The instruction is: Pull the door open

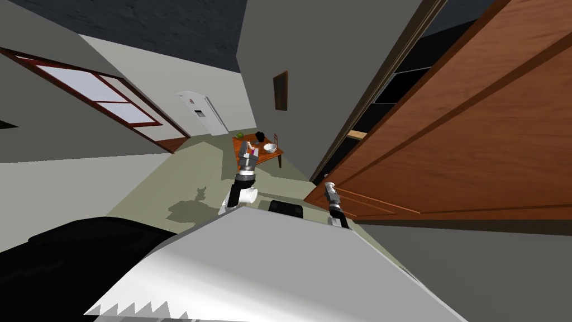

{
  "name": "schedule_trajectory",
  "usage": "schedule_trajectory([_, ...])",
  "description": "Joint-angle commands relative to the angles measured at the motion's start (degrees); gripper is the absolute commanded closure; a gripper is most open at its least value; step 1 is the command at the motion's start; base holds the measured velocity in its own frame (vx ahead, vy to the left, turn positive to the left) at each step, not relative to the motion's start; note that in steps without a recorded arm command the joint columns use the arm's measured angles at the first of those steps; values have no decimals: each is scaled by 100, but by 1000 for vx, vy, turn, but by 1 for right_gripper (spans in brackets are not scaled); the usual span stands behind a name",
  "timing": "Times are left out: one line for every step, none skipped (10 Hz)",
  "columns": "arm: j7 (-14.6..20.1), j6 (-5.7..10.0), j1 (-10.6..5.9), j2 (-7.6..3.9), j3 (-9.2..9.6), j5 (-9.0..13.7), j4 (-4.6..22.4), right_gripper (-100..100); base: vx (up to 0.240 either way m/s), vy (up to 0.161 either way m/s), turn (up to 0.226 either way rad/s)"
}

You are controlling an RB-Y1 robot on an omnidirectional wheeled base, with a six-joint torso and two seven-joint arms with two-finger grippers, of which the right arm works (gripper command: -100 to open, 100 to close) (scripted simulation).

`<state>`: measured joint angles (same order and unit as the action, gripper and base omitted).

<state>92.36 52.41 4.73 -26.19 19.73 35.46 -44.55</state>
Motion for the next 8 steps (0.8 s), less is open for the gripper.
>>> schedule_trajectory([77,61,13,-28,104,-52,-11,100,-215,-56,40])
schedule_trajectory([62,57,-11,-15,75,-41,36,100,-100,-20,20])
schedule_trajectory([171,156,47,-84,186,-90,49,100,-150,-22,128])
schedule_trajectory([225,210,75,-128,235,-111,49,100,-227,-26,140])
schedule_trajectory([286,271,106,-177,290,-136,50,100,-213,-51,114])
schedule_trajectory([351,335,138,-230,349,-161,50,100,-224,-66,106])
schedule_trajectory([449,432,188,-309,438,-200,50,100,-246,-54,165])
schedule_trajectory([510,494,219,-359,494,-225,50,100,-228,-60,116])
